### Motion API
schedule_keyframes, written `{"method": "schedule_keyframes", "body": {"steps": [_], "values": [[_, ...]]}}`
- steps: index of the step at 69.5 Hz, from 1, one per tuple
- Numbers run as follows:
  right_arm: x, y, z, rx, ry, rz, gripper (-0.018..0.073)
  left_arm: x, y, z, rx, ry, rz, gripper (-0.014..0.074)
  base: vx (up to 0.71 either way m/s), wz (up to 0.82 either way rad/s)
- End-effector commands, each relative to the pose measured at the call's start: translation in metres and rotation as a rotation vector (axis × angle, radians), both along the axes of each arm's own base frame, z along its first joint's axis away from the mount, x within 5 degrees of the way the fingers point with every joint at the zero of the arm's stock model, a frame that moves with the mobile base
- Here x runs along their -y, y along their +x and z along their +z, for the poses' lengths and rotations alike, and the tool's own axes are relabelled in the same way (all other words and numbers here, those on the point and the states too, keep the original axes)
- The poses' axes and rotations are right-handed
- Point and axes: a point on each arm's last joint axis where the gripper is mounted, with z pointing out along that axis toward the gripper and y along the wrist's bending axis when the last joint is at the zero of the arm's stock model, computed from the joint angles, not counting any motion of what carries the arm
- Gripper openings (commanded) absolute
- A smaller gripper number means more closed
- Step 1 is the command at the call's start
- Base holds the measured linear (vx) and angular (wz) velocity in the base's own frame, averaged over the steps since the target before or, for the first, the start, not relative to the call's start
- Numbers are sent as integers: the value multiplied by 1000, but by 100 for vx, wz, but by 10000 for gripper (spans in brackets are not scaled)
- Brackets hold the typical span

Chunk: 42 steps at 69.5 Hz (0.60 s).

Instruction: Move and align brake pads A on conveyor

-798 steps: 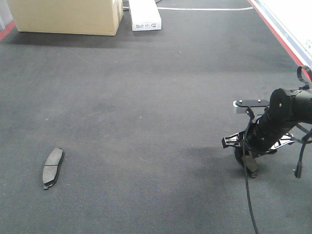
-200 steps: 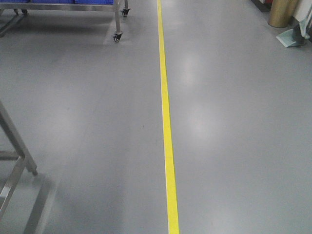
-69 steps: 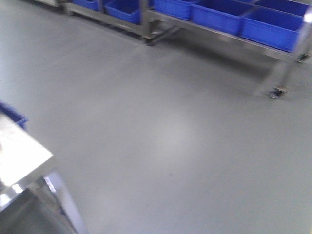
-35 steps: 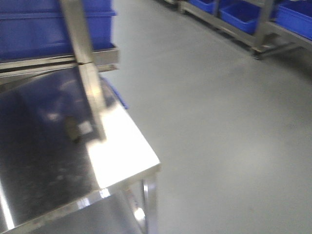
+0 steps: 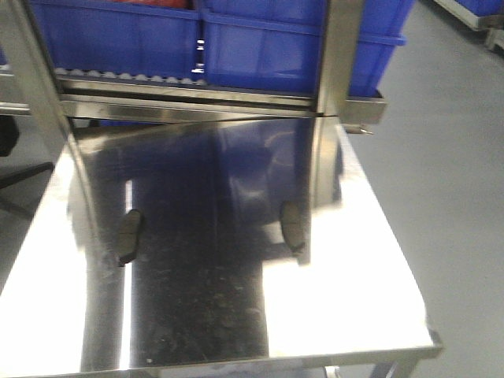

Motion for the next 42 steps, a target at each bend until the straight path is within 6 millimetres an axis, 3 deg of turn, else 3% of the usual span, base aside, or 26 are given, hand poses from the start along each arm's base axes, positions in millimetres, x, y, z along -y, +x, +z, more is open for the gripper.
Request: {"method": "schedule_keyframes", "body": {"steps": [1, 17, 42], "values": [[0, 1, 14, 85, -9, -3, 508, 1, 2, 13, 73, -17, -7, 408, 11, 49], [0, 1, 14, 85, -9, -3, 508, 1, 2, 13, 73, -17, -7, 408, 8, 28], [0, 1, 14, 85, -9, -3, 508, 1, 2, 13, 73, -17, -7, 408, 3, 5]]}}
